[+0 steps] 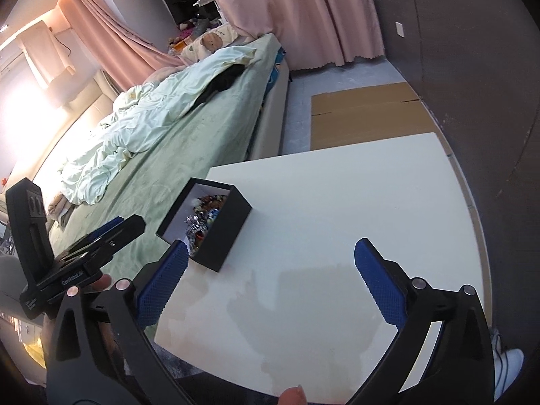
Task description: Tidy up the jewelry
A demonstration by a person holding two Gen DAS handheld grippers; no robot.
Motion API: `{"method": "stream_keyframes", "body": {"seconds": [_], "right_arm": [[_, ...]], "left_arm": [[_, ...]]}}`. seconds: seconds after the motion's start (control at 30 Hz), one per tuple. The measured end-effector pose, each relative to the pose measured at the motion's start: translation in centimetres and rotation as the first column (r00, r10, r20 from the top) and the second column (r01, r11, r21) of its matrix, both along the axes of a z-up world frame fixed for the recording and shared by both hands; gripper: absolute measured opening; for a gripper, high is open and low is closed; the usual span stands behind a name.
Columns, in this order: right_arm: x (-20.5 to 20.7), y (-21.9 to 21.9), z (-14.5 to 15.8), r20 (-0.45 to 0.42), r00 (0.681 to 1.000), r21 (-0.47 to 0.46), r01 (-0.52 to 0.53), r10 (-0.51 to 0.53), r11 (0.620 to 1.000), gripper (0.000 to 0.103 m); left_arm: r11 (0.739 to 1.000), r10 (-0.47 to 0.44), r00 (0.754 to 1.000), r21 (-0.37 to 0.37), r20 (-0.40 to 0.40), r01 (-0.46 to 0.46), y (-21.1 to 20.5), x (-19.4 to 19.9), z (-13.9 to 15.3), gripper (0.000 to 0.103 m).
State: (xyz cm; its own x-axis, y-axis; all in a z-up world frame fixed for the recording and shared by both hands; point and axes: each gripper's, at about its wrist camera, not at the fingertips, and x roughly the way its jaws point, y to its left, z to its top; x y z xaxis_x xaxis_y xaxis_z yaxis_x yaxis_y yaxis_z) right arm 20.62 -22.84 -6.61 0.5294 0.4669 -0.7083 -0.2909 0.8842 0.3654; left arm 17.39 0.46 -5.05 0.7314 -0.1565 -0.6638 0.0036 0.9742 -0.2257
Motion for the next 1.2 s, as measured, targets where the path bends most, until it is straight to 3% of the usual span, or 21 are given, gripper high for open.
{"method": "stream_keyframes", "body": {"seconds": [0.3,0.67,1.2], "right_arm": [[-1.4,-2.0,0.9,0.027,1.0,-0.012,0.002,-0.002,1.0,0.098],[-2.0,-3.6,2.0,0.094,0.996,0.04,-0.008,0.004,0.999,0.098],[-2.1,-3.5,2.0,0.117,0.993,0.021,0.009,-0.011,1.0,0.098]], "left_arm": [[0.996,-0.063,0.997,0.071,0.043,0.06,-2.8,-2.0,1.1,0.095],[0.995,-0.042,0.995,0.09,0.087,0.034,-3.3,-3.2,2.0,0.095],[0.994,-0.026,0.994,0.109,0.11,0.014,-3.5,-3.6,2.8,0.095]]}}
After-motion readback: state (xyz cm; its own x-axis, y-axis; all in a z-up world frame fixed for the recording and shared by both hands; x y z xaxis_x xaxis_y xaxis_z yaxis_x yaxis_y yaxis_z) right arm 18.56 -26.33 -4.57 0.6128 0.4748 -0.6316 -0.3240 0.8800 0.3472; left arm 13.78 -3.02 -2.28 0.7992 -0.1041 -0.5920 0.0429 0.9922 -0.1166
